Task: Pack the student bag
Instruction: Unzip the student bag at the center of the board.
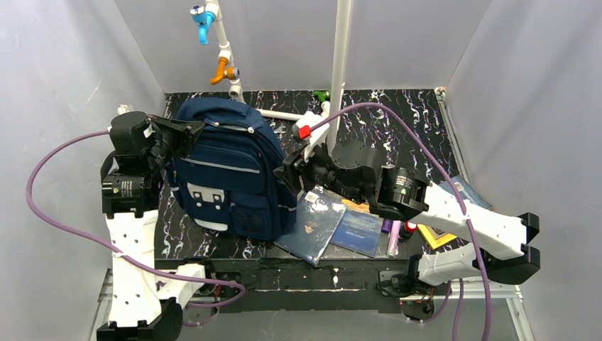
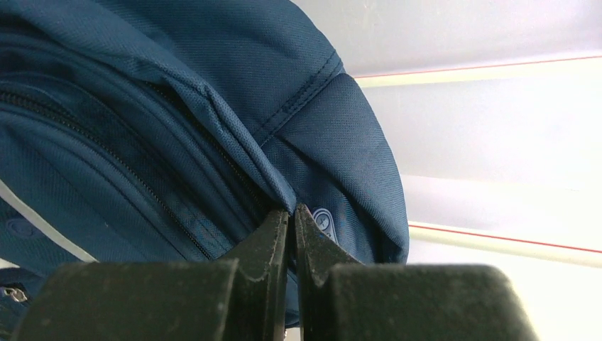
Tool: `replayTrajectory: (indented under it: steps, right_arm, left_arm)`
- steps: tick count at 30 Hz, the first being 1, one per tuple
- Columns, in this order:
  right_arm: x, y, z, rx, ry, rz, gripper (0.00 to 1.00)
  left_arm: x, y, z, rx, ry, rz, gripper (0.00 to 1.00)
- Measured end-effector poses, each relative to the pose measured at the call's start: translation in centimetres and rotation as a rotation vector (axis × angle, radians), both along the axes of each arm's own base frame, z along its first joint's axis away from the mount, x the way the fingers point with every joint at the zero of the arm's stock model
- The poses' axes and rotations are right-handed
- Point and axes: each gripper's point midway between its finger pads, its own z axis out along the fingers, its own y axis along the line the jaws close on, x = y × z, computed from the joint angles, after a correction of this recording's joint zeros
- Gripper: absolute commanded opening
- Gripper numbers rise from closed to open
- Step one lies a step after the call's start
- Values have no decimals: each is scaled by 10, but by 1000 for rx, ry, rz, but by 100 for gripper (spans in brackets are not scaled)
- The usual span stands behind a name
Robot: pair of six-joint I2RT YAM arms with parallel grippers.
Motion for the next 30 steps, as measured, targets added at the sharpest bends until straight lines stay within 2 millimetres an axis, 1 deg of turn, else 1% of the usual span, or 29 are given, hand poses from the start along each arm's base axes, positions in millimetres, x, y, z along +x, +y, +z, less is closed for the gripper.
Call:
replayTrajectory:
  steps: [4,6,8,9,12,15,17,19,20,23,25,27,30]
  right_arm:
    - [4,1,11,-65,-81,19,76]
    - [8,1,15,-89,-120,17,85]
    - [16,4,22,-111,-167,-8,88]
    - [19,6,24,-123,-189,-14,88]
    - [26,10,32,-193,-326,16,90]
    - [30,15,36,-263,-485,73,88]
    - [33,20,36,-293,-577,147,86]
    - [45,20,38,-299,-632,198,81]
    - [54,18,40,-293,-650,214,78]
    - [82,14,46,-283,-677,239,65]
    - [91,20,51,-269,-694,273,62]
    - [90,29,50,-251,-702,324,64]
    - [80,42,41,-231,-697,410,67]
  left_arm:
    - [4,4,-1,9,-2,24,0]
    - [3,5,0,10,-5,26,0]
    - [3,5,-1,10,-4,27,0]
    - [3,5,-2,10,-4,28,0]
    - [3,5,-1,10,-7,27,0]
    - [3,5,-1,10,-8,26,0]
    - [3,5,-2,9,-9,25,0]
    - [3,4,-2,7,-12,24,0]
    - [3,4,-2,6,-15,25,0]
    - [2,4,-2,4,-20,22,0]
    - [1,3,-1,3,-23,19,0]
    - [1,2,-1,1,-24,13,0]
    - [1,1,0,-1,-24,8,0]
